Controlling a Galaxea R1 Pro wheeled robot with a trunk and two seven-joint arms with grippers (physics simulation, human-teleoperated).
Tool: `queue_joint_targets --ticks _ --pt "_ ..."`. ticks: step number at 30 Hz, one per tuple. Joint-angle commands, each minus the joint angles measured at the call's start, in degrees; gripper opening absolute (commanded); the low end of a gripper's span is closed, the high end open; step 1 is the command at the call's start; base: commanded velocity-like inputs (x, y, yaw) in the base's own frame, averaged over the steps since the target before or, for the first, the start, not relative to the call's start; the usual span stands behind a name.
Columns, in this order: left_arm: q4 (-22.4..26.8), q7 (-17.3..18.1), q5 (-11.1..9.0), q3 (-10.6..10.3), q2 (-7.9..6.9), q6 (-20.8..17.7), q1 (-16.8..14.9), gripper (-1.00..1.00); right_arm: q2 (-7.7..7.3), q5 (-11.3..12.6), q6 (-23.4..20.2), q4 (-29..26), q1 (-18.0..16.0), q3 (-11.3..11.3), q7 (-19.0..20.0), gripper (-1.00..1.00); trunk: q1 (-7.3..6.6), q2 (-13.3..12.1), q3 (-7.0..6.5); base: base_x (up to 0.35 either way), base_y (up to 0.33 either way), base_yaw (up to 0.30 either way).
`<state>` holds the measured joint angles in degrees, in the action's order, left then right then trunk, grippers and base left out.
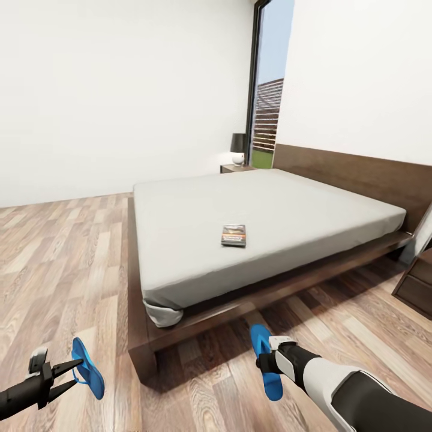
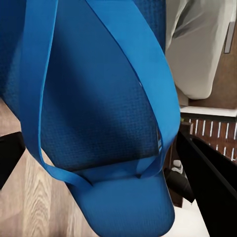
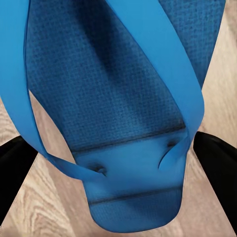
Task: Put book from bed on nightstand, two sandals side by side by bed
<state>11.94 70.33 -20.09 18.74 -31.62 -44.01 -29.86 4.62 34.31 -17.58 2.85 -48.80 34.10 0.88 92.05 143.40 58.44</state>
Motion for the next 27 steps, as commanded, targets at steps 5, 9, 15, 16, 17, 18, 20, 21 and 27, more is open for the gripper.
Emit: queue_joint_targets --ticks 5,9,15,16,17,18,20,21,27 --pt "0.0 0.1 -0.3 -0.1 -0.02 -0.5 0.0 -1.0 0.04 0.5 0.0 0.1 -0.1 0.5 0.2 -1.0 -0.01 0.0 0.19 -0.001 -0.001 0.238" --pt "0.0 0.1 -0.3 -0.1 -0.02 -0.5 0.0 -1.0 0.03 0.5 0.0 0.1 -0.1 0.5 0.2 -1.0 -0.01 0.0 0.3 0.0 0.0 0.252" --pt "0.0 0.1 -0.3 -0.1 -0.02 -0.5 0.0 -1.0 0.03 0.6 -0.1 0.1 -0.1 0.5 0.2 -1.0 -0.01 0.0 0.39 0.0 0.0 0.252" --pt "0.0 0.1 -0.3 -0.1 -0.02 -0.5 0.0 -1.0 0.03 0.6 -0.1 0.1 -0.1 0.5 0.2 -1.0 -0.01 0.0 0.39 0.0 0.0 0.247" --pt "0.0 0.1 -0.3 -0.1 -0.02 -0.5 0.0 -1.0 0.03 0.6 -0.1 0.1 -0.1 0.5 0.2 -1.0 -0.01 0.0 0.4 0.0 0.0 0.246" --pt "0.0 0.1 -0.2 -0.1 -0.02 -0.5 0.0 -1.0 0.03 0.6 -0.1 0.1 -0.1 0.5 0.2 -1.0 -0.01 0.0 0.4 0.0 0.0 0.245" --pt "0.0 0.1 -0.3 -0.1 -0.02 -0.5 0.0 -1.0 0.03 0.7 -0.1 0.1 -0.1 0.5 0.2 -1.0 -0.01 0.0 0.4 0.0 0.0 0.225" --pt "0.0 0.1 -0.3 -0.1 -0.02 -0.5 0.0 -1.0 0.03 0.7 -0.1 0.1 -0.1 0.5 0.2 -1.0 -0.01 0.0 0.4 0.0 0.0 0.171" --pt "0.0 0.1 -0.3 -0.1 -0.02 -0.5 0.0 -1.0 0.03 0.7 -0.2 0.1 -0.1 0.5 0.3 -1.0 -0.01 0.0 0.4 0.0 0.0 0.059"
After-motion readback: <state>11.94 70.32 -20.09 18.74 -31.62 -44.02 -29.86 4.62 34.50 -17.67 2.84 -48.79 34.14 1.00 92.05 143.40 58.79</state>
